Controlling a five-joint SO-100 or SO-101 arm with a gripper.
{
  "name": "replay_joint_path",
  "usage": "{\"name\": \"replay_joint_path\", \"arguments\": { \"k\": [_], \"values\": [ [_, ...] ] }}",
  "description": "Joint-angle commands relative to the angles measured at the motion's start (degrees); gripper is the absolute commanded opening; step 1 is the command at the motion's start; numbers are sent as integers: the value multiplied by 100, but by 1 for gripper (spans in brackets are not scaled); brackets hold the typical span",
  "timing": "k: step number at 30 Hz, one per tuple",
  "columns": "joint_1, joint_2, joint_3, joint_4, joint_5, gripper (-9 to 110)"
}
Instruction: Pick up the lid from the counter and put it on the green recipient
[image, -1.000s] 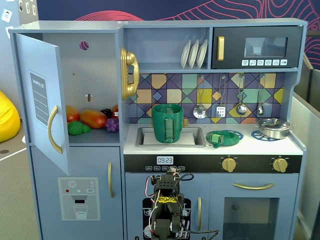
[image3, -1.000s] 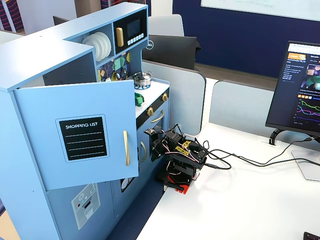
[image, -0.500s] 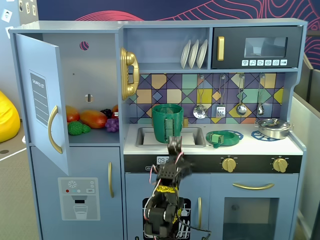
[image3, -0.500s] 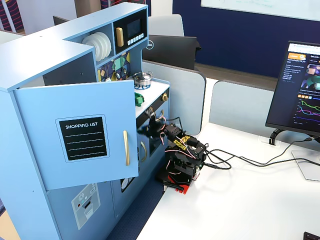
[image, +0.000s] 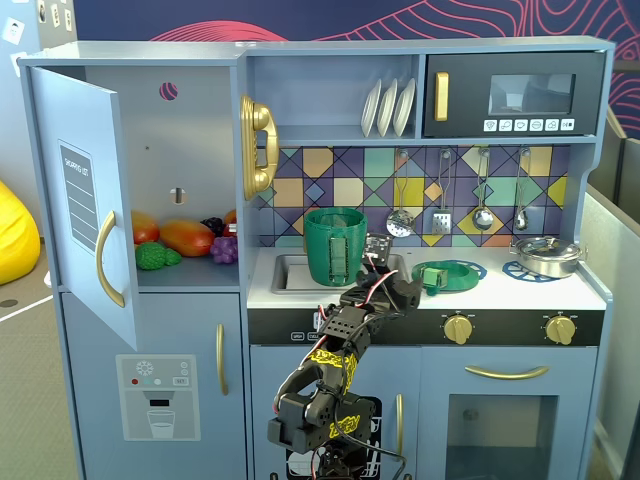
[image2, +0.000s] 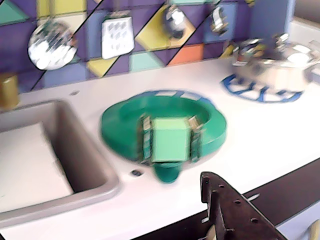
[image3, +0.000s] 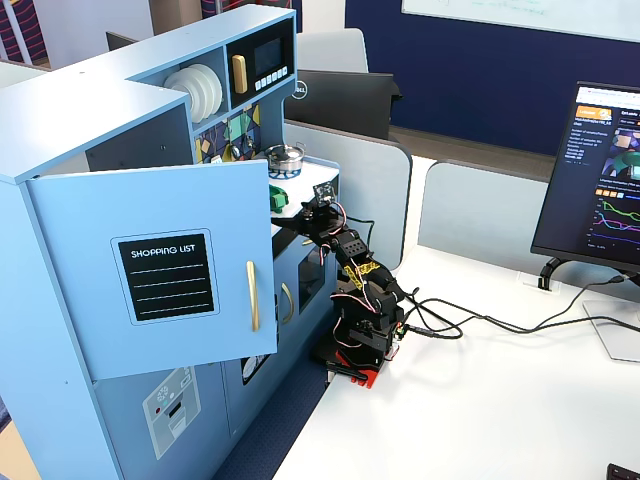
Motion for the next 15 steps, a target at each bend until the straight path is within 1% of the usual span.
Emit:
{"name": "replay_joint_path", "arguments": {
  "k": [1,4,6,15],
  "values": [
    [255,-211,-387,-475,132,52],
    [387,-422,-396,-615,141,54],
    [457,-703,-431,-923,132,54],
    [686,-2435,-1239,-1942,325,54]
  ]
}}
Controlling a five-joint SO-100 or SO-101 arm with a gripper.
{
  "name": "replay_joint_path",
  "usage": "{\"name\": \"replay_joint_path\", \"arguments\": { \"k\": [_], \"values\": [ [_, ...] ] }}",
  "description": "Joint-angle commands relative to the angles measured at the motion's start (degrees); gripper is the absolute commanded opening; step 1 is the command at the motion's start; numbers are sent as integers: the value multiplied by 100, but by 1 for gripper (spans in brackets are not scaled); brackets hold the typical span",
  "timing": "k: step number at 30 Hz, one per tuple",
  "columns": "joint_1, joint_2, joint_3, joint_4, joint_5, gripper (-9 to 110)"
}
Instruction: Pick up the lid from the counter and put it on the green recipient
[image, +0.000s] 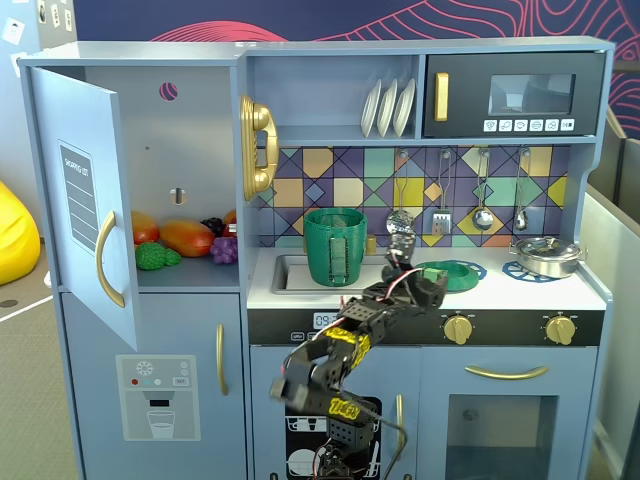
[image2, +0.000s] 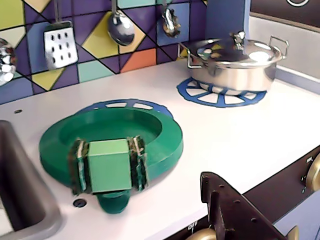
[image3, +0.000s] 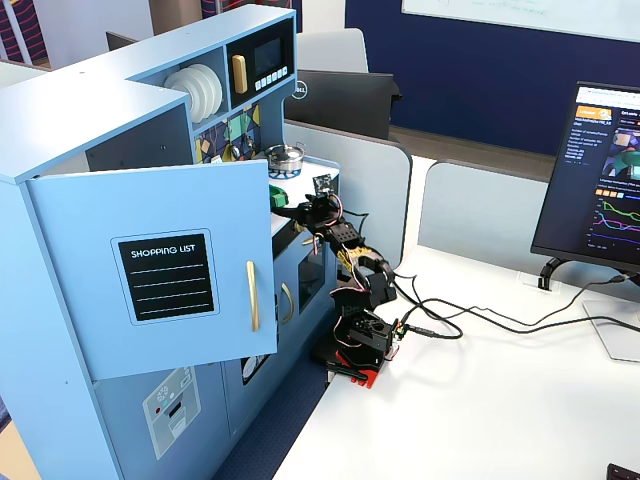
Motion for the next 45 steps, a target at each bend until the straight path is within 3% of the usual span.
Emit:
{"name": "replay_joint_path", "arguments": {
  "k": [1,16,34,41,45],
  "values": [
    [97,-729,-773,-562,123,54],
    [-167,-2804,-2004,-1345,272,51],
    [-404,-3560,-2338,-1468,202,47],
    [-501,-3647,-2417,-1503,193,40],
    [-589,-3656,-2391,-1521,44,27]
  ]
}}
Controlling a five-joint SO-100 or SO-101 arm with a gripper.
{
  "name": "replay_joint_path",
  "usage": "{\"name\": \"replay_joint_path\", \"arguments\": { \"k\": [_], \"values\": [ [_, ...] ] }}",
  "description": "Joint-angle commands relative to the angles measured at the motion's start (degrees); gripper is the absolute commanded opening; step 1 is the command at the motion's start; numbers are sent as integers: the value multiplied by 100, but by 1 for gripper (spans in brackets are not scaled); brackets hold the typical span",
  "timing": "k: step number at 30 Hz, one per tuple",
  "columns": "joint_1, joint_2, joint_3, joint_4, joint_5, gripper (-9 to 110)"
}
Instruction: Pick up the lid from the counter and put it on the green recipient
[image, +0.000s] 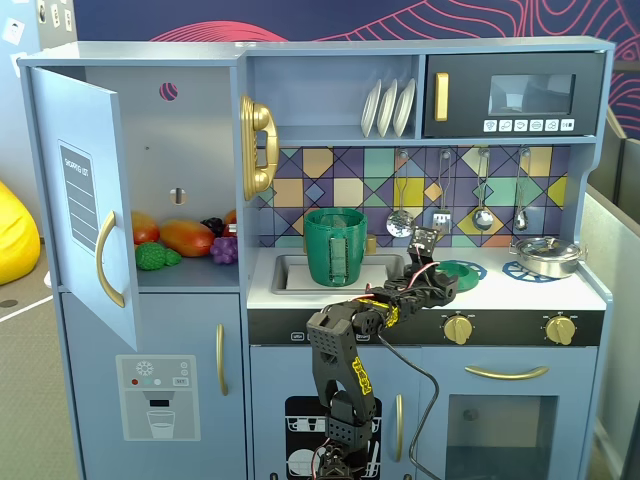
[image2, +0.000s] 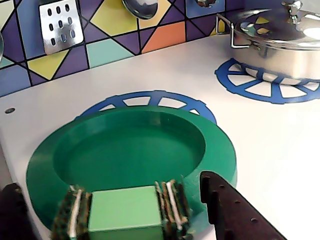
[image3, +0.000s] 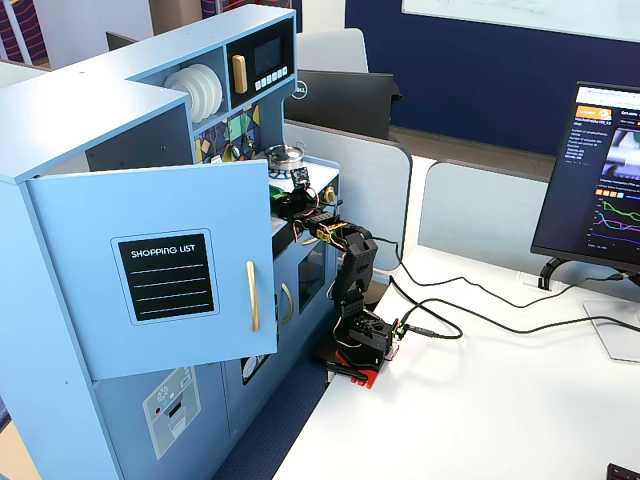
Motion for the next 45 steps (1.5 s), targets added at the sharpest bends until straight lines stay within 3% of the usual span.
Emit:
{"name": "replay_joint_path", "arguments": {
  "k": [1,4,5,18,28,45],
  "values": [
    [-167,26,-378,-167,-202,21],
    [-264,53,-316,-202,-272,1],
    [-290,70,-290,-229,-211,0],
    [-220,193,-606,-457,-167,0],
    [-290,721,-2065,712,62,0],
    [-2180,1239,-3533,2391,-158,0]
  ]
}}
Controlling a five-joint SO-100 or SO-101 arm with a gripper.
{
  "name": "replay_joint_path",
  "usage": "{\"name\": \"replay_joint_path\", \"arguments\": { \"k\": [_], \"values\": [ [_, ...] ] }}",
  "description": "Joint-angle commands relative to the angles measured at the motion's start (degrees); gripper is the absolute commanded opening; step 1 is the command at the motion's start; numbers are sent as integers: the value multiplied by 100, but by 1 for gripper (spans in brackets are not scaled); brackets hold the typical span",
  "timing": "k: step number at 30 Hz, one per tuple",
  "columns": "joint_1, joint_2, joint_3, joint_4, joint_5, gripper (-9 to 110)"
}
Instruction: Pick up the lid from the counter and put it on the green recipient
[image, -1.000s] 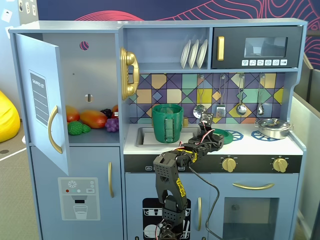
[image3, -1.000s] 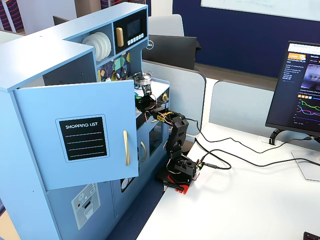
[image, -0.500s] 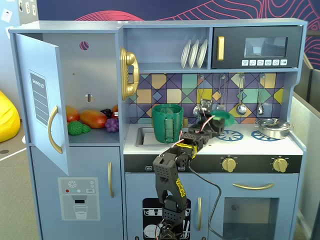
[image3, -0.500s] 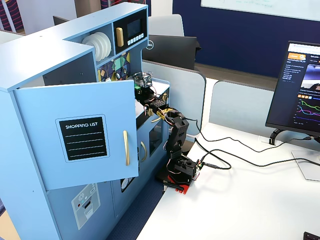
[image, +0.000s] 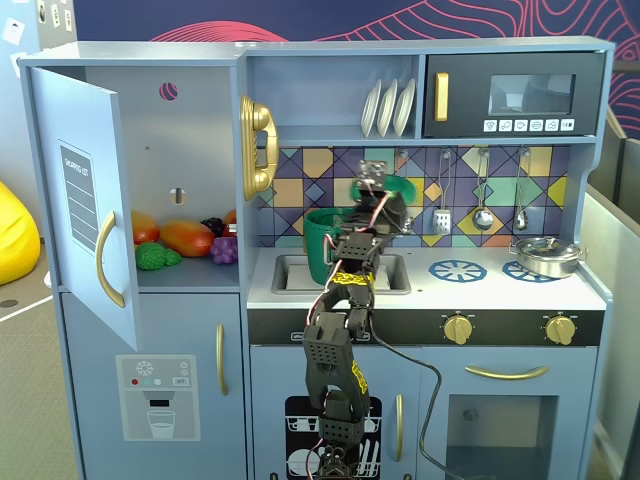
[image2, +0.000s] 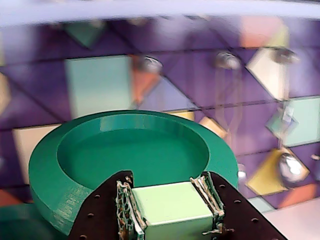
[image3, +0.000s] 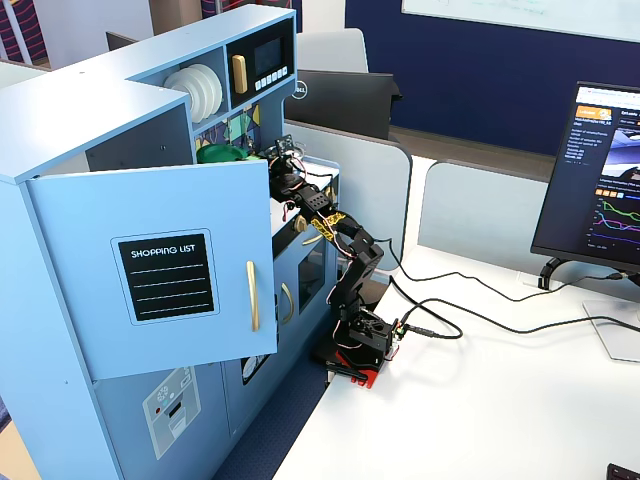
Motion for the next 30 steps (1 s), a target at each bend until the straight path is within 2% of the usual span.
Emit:
{"name": "replay_joint_path", "arguments": {
  "k": [1,10,30],
  "values": [
    [-545,448,-633,246,-114,0],
    [-1090,475,-633,633,-404,0],
    [-1169,756,-439,1257,-563,0]
  ]
}}
